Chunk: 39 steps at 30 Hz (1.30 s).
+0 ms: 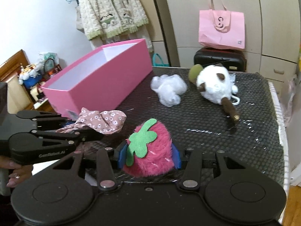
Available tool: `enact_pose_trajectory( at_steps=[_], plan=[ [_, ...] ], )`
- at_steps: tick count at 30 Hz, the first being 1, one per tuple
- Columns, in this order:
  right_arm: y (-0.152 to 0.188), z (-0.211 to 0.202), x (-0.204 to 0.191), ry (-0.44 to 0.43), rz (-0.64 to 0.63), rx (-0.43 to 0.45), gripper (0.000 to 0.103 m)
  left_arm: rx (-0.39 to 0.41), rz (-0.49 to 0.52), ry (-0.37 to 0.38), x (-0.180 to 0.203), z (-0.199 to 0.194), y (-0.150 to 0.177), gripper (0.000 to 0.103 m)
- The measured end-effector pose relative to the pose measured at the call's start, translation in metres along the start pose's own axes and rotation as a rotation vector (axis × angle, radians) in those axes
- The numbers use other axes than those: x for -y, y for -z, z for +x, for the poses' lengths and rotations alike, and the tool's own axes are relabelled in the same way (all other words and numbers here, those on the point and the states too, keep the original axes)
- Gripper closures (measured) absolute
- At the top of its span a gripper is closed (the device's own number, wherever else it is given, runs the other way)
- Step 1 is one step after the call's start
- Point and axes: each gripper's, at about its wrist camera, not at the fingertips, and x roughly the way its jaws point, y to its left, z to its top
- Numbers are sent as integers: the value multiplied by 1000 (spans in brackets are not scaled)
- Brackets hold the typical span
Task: Organize soft objects
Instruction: 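Lift the strawberry plush with the right tool while the left tool lifts the floral cloth, then carry both items into the pink box and open the left tool to release the cloth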
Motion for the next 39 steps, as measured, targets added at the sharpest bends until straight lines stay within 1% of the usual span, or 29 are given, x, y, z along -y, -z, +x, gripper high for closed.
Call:
enact_pose_trajectory(
  at_steps=[7,9,10,11,16,19,21,23,26,30,33,35,39],
  plan=[
    [6,0,-32,-113,-20,-52,51,-7,-20,14,-21,-31,11,79],
    [6,3,-44,-146,-31,-65,51,-34,-40,65,-32,-38,15,79],
    [6,4,-50,-165,-38,-72,51,-62,-58,90,-39,-40,17,79],
    [6,5,-56,-185,-44,-78,51,-83,-68,97,-45,-42,19,79],
    [7,9,-81,-261,-62,-111,51,-90,-56,61,-69,-67,26,79],
    [2,10,-97,-298,-86,-105,50,-79,-64,57,-84,-84,22,79],
    [-5,10,-109,-308,-112,-89,50,-55,-59,54,-92,-95,16,79],
    [-13,9,-121,-310,-143,-68,50,-25,-52,51,-97,-104,9,79],
    [-27,7,-136,-289,-193,-22,50,34,-38,45,-104,-116,-3,79],
    [-54,6,-150,-233,-255,65,50,91,-39,46,-116,-119,-22,79],
    [-76,13,-153,-185,-287,114,50,109,-63,47,-130,-113,-38,79],
    [-92,22,-152,-158,-304,128,50,115,-75,43,-140,-105,-50,79],
    [-118,49,-152,-118,-336,108,50,108,-104,12,-161,-79,-75,79]
  ],
)
